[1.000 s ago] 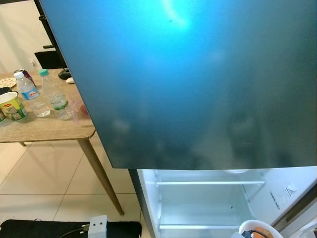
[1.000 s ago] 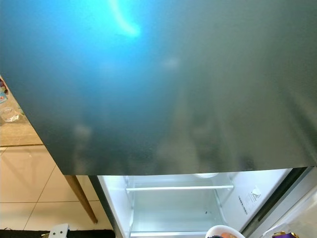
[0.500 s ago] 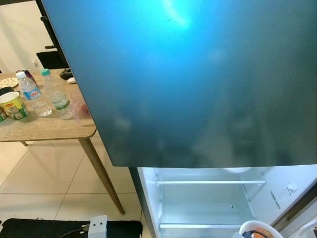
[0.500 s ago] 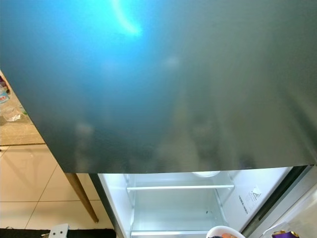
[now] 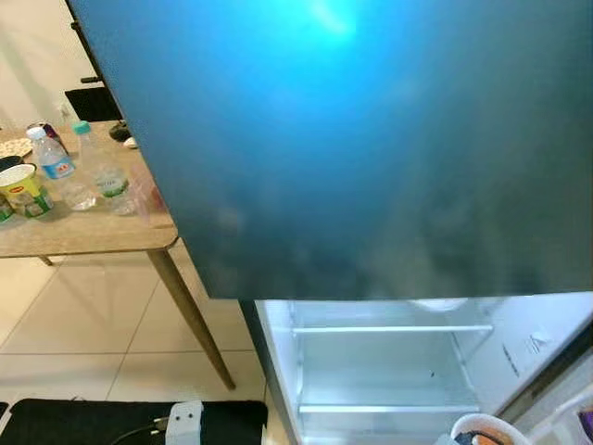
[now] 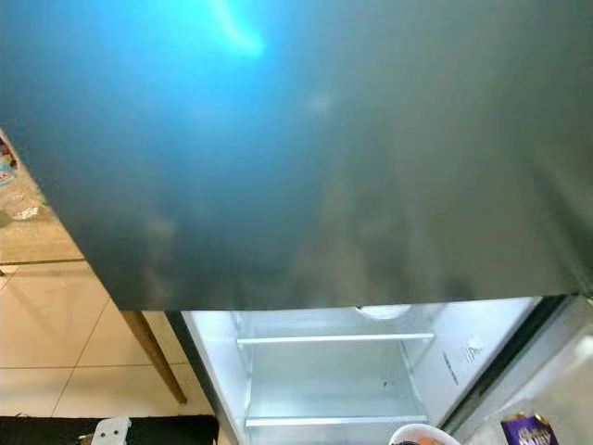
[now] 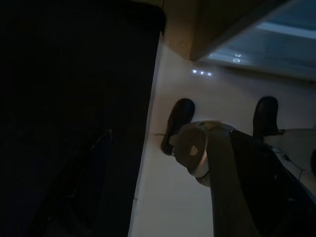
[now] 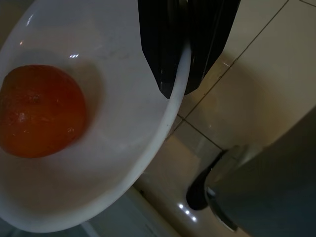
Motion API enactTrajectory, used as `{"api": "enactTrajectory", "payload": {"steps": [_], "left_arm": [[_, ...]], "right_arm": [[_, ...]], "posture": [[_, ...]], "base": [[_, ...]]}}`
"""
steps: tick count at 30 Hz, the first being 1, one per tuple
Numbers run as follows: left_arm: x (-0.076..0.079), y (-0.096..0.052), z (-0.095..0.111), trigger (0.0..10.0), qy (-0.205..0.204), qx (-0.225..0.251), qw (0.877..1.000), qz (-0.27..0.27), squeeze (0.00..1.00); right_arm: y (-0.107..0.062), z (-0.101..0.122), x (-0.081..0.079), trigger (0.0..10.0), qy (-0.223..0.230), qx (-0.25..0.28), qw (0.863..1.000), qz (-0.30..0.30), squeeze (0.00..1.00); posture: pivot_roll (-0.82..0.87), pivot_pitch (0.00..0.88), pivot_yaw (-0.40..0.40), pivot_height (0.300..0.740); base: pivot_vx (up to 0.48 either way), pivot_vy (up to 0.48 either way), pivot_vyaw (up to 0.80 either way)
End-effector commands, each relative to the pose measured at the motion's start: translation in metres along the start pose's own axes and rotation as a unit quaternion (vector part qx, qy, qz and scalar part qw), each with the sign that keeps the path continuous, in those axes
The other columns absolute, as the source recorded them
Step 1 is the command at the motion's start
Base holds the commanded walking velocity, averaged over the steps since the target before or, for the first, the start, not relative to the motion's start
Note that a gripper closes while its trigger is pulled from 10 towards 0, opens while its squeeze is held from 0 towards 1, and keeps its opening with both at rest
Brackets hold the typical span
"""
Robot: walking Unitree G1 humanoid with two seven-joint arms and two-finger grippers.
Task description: Restocking fridge
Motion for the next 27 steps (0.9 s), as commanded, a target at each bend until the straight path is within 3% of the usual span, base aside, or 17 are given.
{"api": "enactTrajectory", "payload": {"steps": [1,27], "left_arm": [[-0.0012,-0.0009,-0.0055,10.0,0.006,-0.011,1.0,0.0,0.0],[-0.0001,-0.0001,0.001,10.0,0.017,0.0,1.0,-0.005,0.0]], "right_arm": [[-0.0001,-0.0012,0.0008,10.0,0.001,-0.002,1.0,-0.005,0.0],[0.0003,0.0028,0.0028,10.0,-0.001,0.003,1.0,-0.008,0.0]], "posture": [[-0.1,0.0,0.02,0.74],[-0.1,0.0,0.018,0.74]], "base": [[-0.48,0.0,0.0],[-0.013,0.0,0.0]]}}
Point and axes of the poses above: a point about 5 cm out from each wrist's last joint towards the gripper, its own y axis pointing out of the wrist towards the gripper, its own z axis along the axis of the wrist's last joint, x = y × z, the point moved 5 cm from there along y, pointing out of the wrist towards the gripper, and after that the axes turned 6 degrees about y, right-handed, at the moved point
